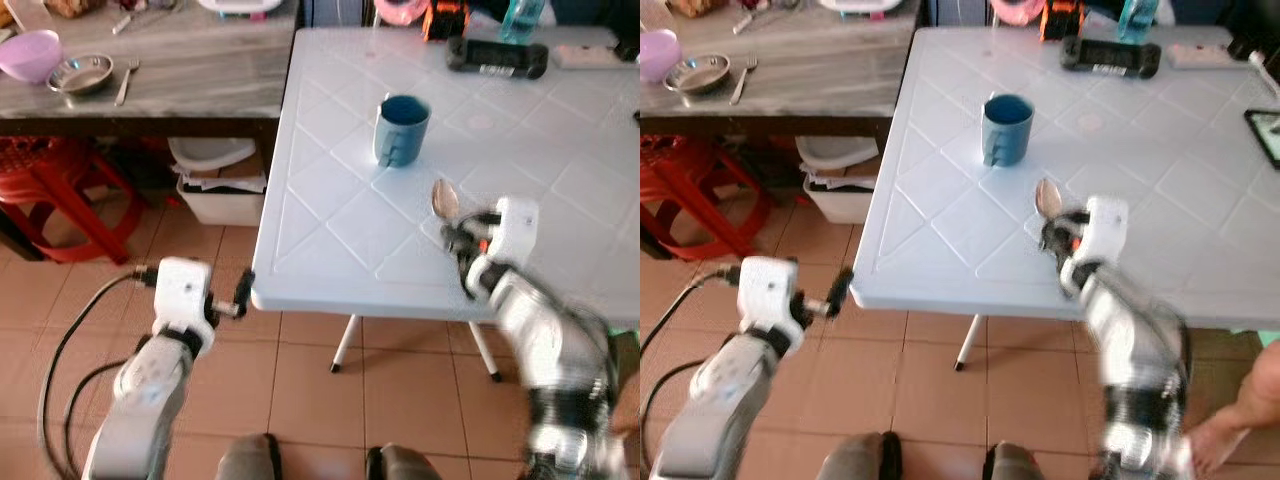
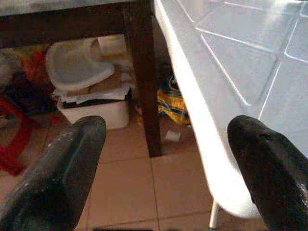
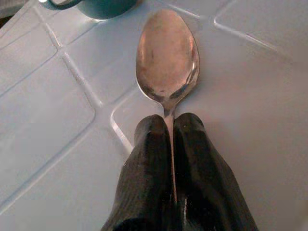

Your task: Setting the table

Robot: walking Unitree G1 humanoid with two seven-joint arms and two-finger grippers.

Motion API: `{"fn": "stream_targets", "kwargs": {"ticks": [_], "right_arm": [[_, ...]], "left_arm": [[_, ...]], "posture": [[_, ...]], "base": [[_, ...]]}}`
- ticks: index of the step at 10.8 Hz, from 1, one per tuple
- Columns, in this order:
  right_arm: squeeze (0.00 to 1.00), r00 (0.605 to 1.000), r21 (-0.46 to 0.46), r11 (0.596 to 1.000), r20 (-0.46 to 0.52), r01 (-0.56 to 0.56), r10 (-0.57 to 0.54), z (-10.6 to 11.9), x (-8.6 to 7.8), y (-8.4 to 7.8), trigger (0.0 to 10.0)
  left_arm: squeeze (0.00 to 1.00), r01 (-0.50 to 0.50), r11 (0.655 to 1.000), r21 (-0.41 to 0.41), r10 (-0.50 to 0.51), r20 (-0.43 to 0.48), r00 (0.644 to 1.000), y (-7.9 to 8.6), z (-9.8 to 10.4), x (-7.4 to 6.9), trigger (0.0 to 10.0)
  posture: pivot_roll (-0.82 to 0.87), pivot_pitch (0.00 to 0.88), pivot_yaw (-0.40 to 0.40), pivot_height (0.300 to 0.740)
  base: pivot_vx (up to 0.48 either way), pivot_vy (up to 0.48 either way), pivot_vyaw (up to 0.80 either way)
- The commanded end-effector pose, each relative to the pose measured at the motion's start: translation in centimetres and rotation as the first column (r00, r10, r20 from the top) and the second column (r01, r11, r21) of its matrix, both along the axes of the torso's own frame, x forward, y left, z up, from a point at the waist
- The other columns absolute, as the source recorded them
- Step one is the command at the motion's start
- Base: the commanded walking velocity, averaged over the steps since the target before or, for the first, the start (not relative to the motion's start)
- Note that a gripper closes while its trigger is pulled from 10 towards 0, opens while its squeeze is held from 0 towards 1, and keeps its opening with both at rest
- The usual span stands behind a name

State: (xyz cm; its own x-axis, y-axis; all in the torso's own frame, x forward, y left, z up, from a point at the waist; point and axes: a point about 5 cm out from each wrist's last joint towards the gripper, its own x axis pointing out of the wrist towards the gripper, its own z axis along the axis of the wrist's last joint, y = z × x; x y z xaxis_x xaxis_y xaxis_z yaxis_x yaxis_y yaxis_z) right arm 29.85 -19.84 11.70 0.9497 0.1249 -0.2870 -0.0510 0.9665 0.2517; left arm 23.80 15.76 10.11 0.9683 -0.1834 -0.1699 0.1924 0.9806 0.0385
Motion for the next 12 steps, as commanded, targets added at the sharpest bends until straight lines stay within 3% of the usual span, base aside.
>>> {"fn": "stream_targets", "kwargs": {"ticks": [1,2,3,4,8,10,12], "right_arm": [[0.0,0.999,0.003,1.0,0.013,0.03,-0.031,0.0,-0.4,0.2,0.0],[0.0,0.997,0.019,0.999,0.06,0.051,-0.052,0.3,-1.0,0.6,0.0],[0.0,0.992,-0.01,0.996,0.091,0.086,-0.084,0.5,-1.7,0.7,0.9],[0.0,0.987,-0.037,0.993,0.112,0.116,-0.111,0.5,-1.7,0.5,10.0],[0.0,0.976,-0.074,0.991,0.194,0.114,-0.098,1.5,-1.1,1.5,10.0],[0.0,0.973,-0.099,0.989,0.217,0.106,-0.083,1.6,-0.9,1.6,10.0],[0.0,0.972,-0.067,0.99,0.211,0.124,-0.107,1.2,-0.8,1.7,10.0]], "left_arm": [[0.0,-0.017,1.0,-0.001,0.017,0.011,1.0,0.0,-0.2,0.3,10.0],[0.0,-0.016,1.0,-0.016,0.017,0.047,0.999,-0.6,0.1,0.8,10.0],[0.0,-0.035,0.999,-0.031,0.037,0.063,0.997,-0.9,0.0,1.5,10.0],[0.0,-0.031,0.999,-0.029,0.033,0.081,0.996,-1.2,0.0,2.1,10.0],[0.0,-0.107,0.994,-0.03,0.11,0.158,0.981,-1.1,0.6,4.5,10.0],[0.0,-0.117,0.993,-0.028,0.121,0.171,0.978,-1.0,0.5,4.9,10.0],[0.0,-0.129,0.992,-0.015,0.129,0.187,0.974,-1.0,0.6,5.3,10.0]], "posture": [[-0.01,0.0,0.036,0.74],[-0.02,0.0,0.028,0.74],[-0.03,0.0,0.023,0.74],[-0.03,0.0,0.023,0.74],[-0.05,0.0,0.026,0.74],[-0.04,0.0,0.023,0.74],[-0.04,0.0,0.018,0.74]], "base": [[0.0,0.0,0.0],[0.0,0.3,0.0],[0.0,0.48,0.0],[0.0,0.48,0.0],[0.0,0.48,0.0],[0.0,0.48,0.0],[0.0,0.428,0.0]]}}
